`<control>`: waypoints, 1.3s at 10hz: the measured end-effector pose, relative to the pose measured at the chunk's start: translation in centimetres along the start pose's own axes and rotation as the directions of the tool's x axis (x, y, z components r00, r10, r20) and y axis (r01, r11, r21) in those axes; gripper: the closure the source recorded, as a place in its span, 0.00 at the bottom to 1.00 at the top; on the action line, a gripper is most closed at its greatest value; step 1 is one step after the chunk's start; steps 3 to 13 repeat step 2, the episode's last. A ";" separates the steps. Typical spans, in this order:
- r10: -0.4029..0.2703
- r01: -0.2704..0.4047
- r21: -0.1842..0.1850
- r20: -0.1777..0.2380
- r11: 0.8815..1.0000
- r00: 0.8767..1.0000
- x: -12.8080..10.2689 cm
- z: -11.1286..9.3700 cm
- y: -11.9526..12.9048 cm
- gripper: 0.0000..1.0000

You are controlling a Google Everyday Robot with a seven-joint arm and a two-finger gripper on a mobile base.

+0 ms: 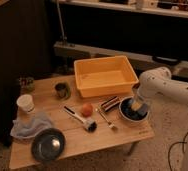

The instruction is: Place sponge in purple bowl

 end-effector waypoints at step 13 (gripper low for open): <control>0.032 -0.029 -0.068 0.033 0.997 0.999 0.4 -0.4 -0.1 0.20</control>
